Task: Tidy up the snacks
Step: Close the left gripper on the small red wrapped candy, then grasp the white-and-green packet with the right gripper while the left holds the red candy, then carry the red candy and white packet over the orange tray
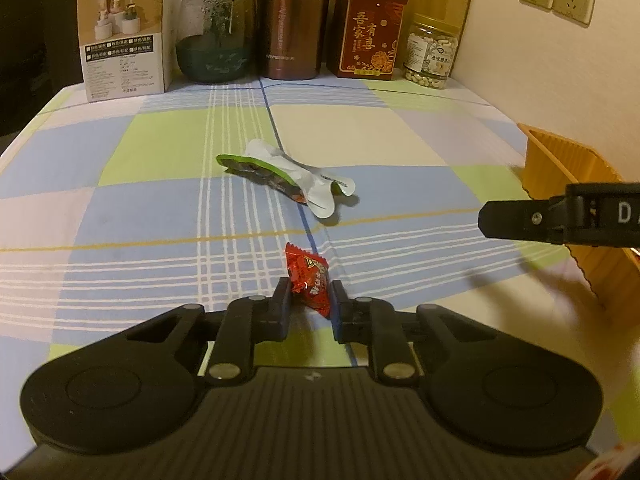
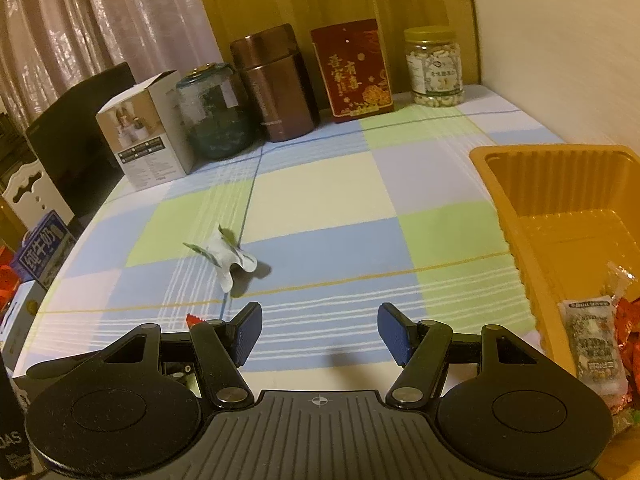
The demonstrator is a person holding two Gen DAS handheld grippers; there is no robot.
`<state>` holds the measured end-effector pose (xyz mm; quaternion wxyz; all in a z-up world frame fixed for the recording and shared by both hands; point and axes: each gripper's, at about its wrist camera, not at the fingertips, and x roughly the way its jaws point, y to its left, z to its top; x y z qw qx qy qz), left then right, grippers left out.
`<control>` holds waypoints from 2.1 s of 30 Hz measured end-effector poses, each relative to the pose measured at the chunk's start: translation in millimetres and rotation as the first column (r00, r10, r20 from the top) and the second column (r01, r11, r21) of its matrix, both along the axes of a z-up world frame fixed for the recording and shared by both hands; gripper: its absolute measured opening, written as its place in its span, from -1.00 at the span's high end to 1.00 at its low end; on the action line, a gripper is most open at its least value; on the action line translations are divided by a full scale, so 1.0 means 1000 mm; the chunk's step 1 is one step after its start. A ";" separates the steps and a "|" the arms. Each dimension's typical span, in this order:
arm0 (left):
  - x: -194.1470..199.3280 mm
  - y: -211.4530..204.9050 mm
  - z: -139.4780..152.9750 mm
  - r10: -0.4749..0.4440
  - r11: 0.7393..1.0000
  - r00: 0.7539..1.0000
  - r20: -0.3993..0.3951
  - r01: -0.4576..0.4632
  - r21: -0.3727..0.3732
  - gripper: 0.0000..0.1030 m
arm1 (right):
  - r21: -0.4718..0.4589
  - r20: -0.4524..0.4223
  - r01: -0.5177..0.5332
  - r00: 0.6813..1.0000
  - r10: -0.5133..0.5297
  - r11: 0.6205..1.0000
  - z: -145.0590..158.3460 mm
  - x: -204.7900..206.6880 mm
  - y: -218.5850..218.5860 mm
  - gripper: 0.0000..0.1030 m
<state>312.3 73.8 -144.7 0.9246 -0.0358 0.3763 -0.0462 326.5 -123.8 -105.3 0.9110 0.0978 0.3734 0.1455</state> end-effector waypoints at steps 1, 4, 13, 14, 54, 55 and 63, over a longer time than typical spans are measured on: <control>0.000 0.003 0.002 -0.001 1.000 1.000 -0.001 0.001 -0.001 0.67 | 0.000 0.000 -0.001 1.000 0.001 1.000 0.000 0.001 0.001 -0.26; 0.002 0.014 0.010 0.004 1.000 1.000 -0.005 -0.004 -0.010 0.67 | -0.003 0.007 -0.014 1.000 0.014 1.000 0.000 0.005 0.006 -0.26; 0.009 0.059 0.027 0.051 0.998 0.998 0.034 -0.052 0.027 0.67 | -0.035 0.100 -0.164 0.981 0.167 0.986 0.001 0.026 0.046 -0.26; 0.009 0.065 0.025 0.068 0.997 0.997 0.031 -0.069 0.019 0.67 | -0.040 0.108 -0.185 0.976 0.188 0.982 0.000 0.030 0.052 -0.26; 0.026 0.088 0.014 0.100 0.991 0.995 0.004 -0.099 -0.092 0.67 | -0.178 0.068 -0.352 0.927 0.369 0.919 -0.048 0.088 0.119 0.42; 0.024 0.087 0.015 0.098 0.991 0.995 0.007 -0.096 -0.092 0.67 | -0.169 0.063 -0.341 0.933 0.355 0.925 -0.046 0.086 0.116 0.42; 0.002 0.076 0.027 0.085 0.991 0.996 0.032 -0.081 -0.103 0.67 | -0.095 0.021 -0.243 0.969 0.246 0.965 -0.026 0.053 0.089 0.42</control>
